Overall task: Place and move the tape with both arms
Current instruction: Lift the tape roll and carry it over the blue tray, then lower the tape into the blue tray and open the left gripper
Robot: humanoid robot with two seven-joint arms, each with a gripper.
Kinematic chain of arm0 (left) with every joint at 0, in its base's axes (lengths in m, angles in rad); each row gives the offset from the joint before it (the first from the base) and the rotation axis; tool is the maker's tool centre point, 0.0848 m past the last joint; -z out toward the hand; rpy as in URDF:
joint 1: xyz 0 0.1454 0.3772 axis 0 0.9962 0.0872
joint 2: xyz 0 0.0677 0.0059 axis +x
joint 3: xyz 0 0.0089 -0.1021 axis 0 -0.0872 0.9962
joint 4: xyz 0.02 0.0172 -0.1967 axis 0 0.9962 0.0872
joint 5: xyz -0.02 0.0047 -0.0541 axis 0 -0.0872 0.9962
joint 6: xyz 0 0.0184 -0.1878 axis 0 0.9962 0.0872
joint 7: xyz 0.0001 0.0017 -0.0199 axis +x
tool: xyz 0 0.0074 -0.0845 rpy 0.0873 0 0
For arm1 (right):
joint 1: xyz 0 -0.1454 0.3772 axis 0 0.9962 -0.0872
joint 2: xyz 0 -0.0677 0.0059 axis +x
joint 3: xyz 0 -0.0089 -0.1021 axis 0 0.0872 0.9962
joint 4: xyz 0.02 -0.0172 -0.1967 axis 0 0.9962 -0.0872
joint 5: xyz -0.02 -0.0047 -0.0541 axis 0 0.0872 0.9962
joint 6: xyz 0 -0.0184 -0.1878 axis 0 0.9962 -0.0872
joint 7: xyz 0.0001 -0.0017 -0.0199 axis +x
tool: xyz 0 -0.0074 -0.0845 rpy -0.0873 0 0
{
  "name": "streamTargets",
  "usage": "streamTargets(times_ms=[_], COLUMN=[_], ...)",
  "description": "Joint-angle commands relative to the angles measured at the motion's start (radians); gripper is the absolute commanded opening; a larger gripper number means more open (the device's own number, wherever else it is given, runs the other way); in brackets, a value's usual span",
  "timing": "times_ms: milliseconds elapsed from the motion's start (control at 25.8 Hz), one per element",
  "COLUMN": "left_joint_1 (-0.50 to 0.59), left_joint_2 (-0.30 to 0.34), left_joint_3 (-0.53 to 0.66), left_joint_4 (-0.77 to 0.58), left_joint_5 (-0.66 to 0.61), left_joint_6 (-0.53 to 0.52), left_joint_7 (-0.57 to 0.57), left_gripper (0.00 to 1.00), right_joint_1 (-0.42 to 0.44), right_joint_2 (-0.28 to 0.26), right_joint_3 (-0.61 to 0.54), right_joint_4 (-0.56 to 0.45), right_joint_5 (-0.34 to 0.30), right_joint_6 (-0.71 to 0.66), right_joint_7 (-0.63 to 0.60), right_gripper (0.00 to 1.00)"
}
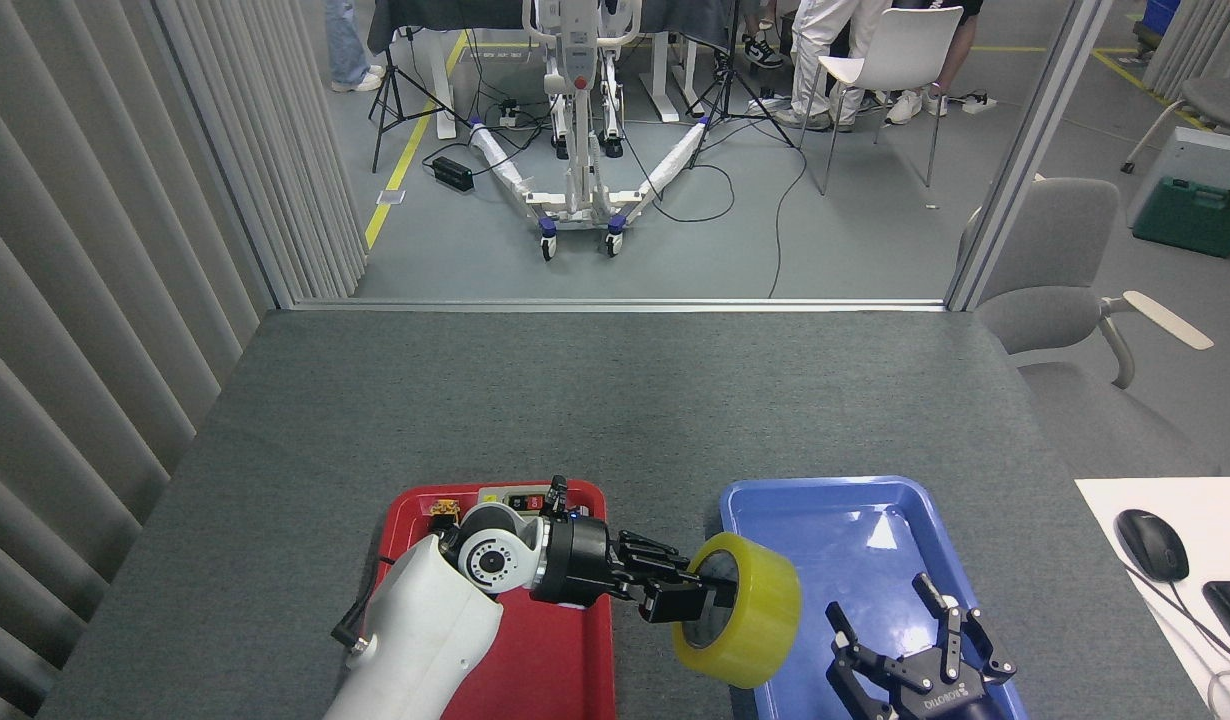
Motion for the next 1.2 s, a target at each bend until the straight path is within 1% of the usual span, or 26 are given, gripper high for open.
streamTargets(times_ms=[0, 39, 77, 155, 271, 387, 503, 542, 619, 735, 890, 1006, 1161], left_joint_1=[-0.003, -0.004, -0.006, -0.007, -0.006, -0.006, -0.006, -0.006, -0.007, -0.010, -0.013, -0.013, -0.013], left_joint_2=[-0.005, 0.000, 0.000, 0.000, 0.003, -0.003, -0.012, -0.023, -0.040, -0.038, -0.041, -0.041, -0.038], left_joint_3=[0.000, 0.000, 0.000, 0.000, 0.000, -0.010, -0.088, -0.095, -0.095, -0.095, -0.095, -0.095, -0.099], left_joint_4=[0.013, 0.024, 0.033, 0.036, 0.033, 0.033, 0.032, 0.036, 0.041, 0.045, 0.047, 0.047, 0.045], left_joint_5=[0.018, 0.028, 0.034, 0.039, 0.042, 0.041, 0.038, 0.036, 0.034, 0.036, 0.036, 0.036, 0.036], left_joint_6=[-0.001, -0.001, -0.001, -0.001, -0.001, -0.001, -0.001, -0.001, -0.001, -0.001, -0.001, -0.001, -0.001], left_joint_7=[-0.005, -0.005, -0.005, -0.005, -0.003, -0.003, -0.002, -0.002, -0.003, -0.003, -0.003, -0.003, -0.003], left_gripper=[0.00, 0.00, 0.00, 0.00, 0.00, 0.00, 0.00, 0.00, 0.00, 0.00, 0.00, 0.00, 0.00], right_joint_1=[0.074, 0.087, 0.097, 0.121, 0.126, 0.130, 0.129, 0.123, 0.120, 0.120, 0.144, 0.184, 0.189], right_joint_2=[-0.084, -0.105, -0.110, -0.105, -0.102, -0.094, -0.099, -0.100, -0.102, -0.100, -0.107, -0.117, -0.111], right_joint_3=[-0.102, -0.134, -0.156, -0.188, -0.190, -0.176, -0.122, -0.101, -0.070, -0.022, 0.028, 0.031, 0.034], right_joint_4=[-0.046, -0.069, -0.082, -0.088, -0.094, -0.117, -0.131, -0.132, -0.135, -0.155, -0.186, -0.215, -0.215], right_joint_5=[0.011, 0.011, 0.009, 0.009, 0.009, 0.009, 0.011, 0.011, 0.012, 0.014, 0.014, 0.014, 0.014], right_joint_6=[-0.369, -0.369, -0.369, -0.369, -0.369, -0.369, -0.369, -0.369, -0.369, -0.369, -0.369, -0.369, -0.369], right_joint_7=[-0.099, -0.135, -0.152, -0.154, -0.154, -0.152, -0.152, -0.151, -0.149, -0.128, -0.122, -0.122, -0.120], right_gripper=[1.00, 1.00, 1.00, 1.00, 1.00, 1.00, 1.00, 1.00, 1.00, 1.00, 1.00, 1.00, 1.00])
